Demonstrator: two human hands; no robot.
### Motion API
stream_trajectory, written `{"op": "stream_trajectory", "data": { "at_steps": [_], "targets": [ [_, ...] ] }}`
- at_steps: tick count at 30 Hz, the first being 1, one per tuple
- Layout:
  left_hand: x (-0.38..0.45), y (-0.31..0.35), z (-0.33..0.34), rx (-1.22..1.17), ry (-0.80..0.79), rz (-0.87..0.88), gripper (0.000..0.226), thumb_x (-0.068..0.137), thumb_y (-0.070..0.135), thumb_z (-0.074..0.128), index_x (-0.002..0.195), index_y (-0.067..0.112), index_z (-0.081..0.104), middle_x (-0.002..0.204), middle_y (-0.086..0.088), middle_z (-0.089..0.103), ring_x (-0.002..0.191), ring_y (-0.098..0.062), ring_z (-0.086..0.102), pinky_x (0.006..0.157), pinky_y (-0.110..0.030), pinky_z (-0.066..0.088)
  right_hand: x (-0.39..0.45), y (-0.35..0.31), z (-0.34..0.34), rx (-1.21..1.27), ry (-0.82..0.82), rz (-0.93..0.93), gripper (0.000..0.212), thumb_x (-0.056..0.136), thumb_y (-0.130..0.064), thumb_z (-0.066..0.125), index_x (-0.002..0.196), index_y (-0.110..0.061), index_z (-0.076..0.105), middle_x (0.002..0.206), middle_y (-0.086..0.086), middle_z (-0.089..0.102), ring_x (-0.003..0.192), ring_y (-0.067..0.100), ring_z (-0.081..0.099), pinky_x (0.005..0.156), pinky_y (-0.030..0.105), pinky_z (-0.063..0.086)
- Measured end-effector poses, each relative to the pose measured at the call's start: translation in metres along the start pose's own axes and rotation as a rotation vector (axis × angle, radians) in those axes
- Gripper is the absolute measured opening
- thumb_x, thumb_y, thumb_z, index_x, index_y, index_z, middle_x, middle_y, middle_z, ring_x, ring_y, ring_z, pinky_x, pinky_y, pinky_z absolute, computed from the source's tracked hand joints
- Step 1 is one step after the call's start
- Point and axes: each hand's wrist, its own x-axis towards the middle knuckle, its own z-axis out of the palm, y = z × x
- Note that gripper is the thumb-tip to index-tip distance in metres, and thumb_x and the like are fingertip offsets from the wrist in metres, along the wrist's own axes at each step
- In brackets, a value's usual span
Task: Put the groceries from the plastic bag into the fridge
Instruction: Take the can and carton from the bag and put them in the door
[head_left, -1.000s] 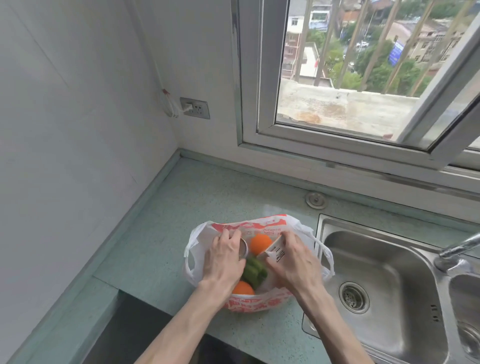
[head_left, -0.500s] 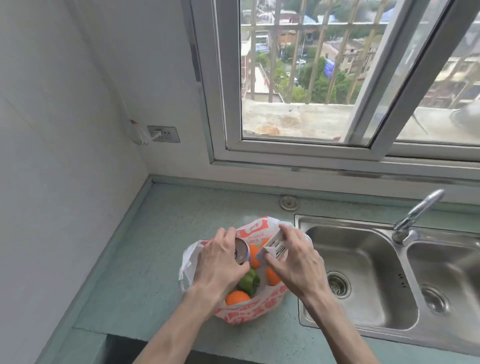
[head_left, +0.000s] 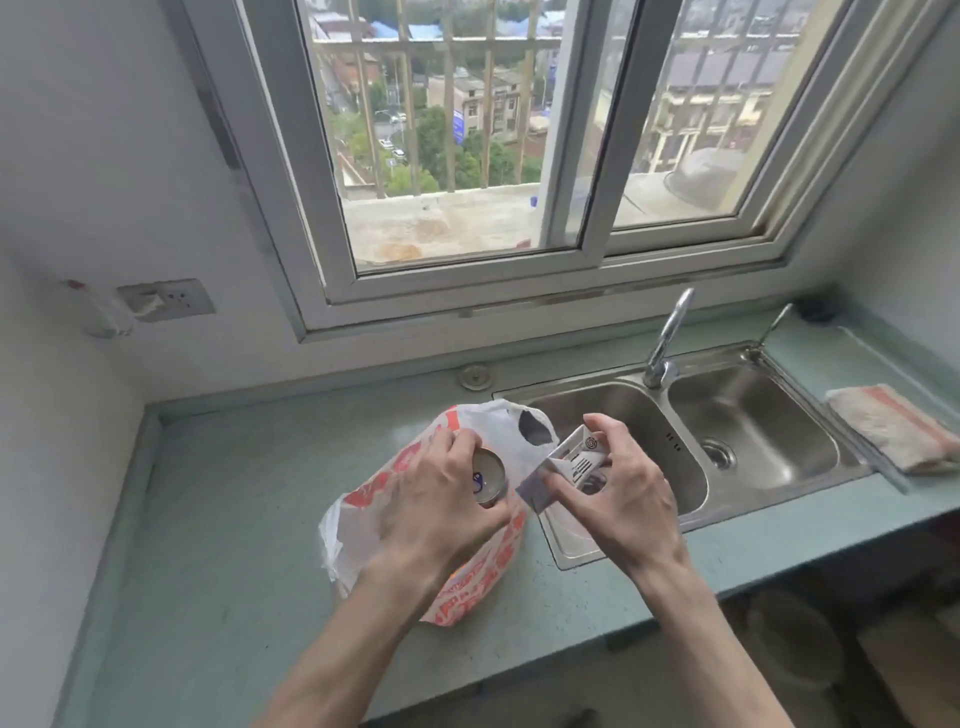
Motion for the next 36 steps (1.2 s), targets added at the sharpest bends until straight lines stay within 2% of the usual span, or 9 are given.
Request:
{"op": "stream_trajectory", "data": {
  "at_steps": [10,14,18,21,23,25,28,32,36],
  "targets": [
    [-0.003,0.080,0.039,-0.068,-0.168,0.303,0.039,0.071,0.053,0.069,0.099,0.028,0.056,0.092,0.009,0.051,0.081,-0.019,0.055,0.068,-0.035,0.050,-0.064,0.048,-0.079,-0.113,0.199,0.252,0.079,0.078,-0.057,0.080,0.144,-0.025,0.050,0.136,-0.003,0.065,0.110,0.016,0.068,0.088,0.030,0.052],
    [-0.017,0.138,0.064,-0.083,-0.252,0.447,0.041,0.069,0.050,0.070,0.099,0.027,0.055,0.089,0.008,0.048,0.079,-0.019,0.053,0.069,-0.034,0.048,-0.108,0.079,-0.126,-0.094,0.350,0.378,0.071,0.082,-0.053,0.079,0.143,-0.027,0.055,0.123,-0.006,0.065,0.107,0.013,0.064,0.091,0.031,0.051],
    [-0.044,0.207,0.087,-0.114,-0.326,0.594,0.047,0.070,0.059,0.068,0.103,0.028,0.055,0.093,0.008,0.050,0.082,-0.020,0.058,0.071,-0.037,0.051,-0.162,0.117,-0.172,-0.090,0.475,0.532,0.046,0.087,-0.056,0.071,0.124,-0.032,0.064,0.104,-0.005,0.063,0.086,0.009,0.061,0.077,0.026,0.047],
    [-0.070,0.258,0.105,-0.121,-0.371,0.690,0.050,0.070,0.057,0.071,0.107,0.028,0.056,0.100,0.008,0.054,0.088,-0.021,0.061,0.072,-0.037,0.052,-0.207,0.148,-0.204,-0.029,0.591,0.627,0.029,0.091,-0.052,0.069,0.107,-0.030,0.060,0.098,-0.003,0.063,0.089,0.016,0.061,0.076,0.026,0.044],
    [-0.089,0.290,0.117,-0.124,-0.396,0.753,0.049,0.070,0.054,0.072,0.107,0.027,0.057,0.099,0.007,0.056,0.087,-0.022,0.062,0.069,-0.033,0.048,-0.237,0.167,-0.224,0.088,0.691,0.715,0.025,0.093,-0.049,0.069,0.098,-0.028,0.056,0.095,-0.004,0.066,0.090,0.019,0.062,0.077,0.026,0.044],
    [-0.111,0.320,0.129,-0.134,-0.420,0.807,0.047,0.069,0.052,0.072,0.106,0.028,0.057,0.096,0.008,0.055,0.084,-0.022,0.061,0.066,-0.030,0.041,-0.266,0.181,-0.244,0.344,0.822,0.827,0.028,0.094,-0.050,0.067,0.095,-0.024,0.056,0.093,-0.001,0.069,0.089,0.022,0.068,0.078,0.034,0.055],
    [-0.147,0.363,0.145,-0.155,-0.466,0.880,0.048,0.068,0.053,0.073,0.105,0.029,0.055,0.096,0.009,0.054,0.081,-0.021,0.060,0.067,-0.033,0.046,-0.310,0.196,-0.274,0.702,1.006,0.925,0.030,0.099,-0.040,0.065,0.104,-0.010,0.060,0.099,0.007,0.074,0.081,0.018,0.076,0.073,0.035,0.063],
    [-0.201,0.415,0.164,-0.157,-0.498,0.961,0.043,0.069,0.054,0.071,0.098,0.030,0.051,0.091,0.010,0.050,0.075,-0.018,0.057,0.066,-0.033,0.051,-0.369,0.220,-0.311,1.001,1.113,0.942,0.036,0.102,-0.040,0.059,0.120,-0.009,0.063,0.107,0.015,0.078,0.088,0.032,0.078,0.071,0.034,0.062],
    [-0.252,0.462,0.183,-0.157,-0.550,1.027,0.041,0.069,0.050,0.069,0.098,0.029,0.050,0.090,0.010,0.049,0.073,-0.018,0.056,0.066,-0.032,0.051,-0.428,0.240,-0.344,1.185,1.193,0.946,0.037,0.099,-0.038,0.062,0.121,-0.009,0.069,0.111,0.015,0.077,0.090,0.025,0.071,0.071,0.029,0.057]
  ]
}}
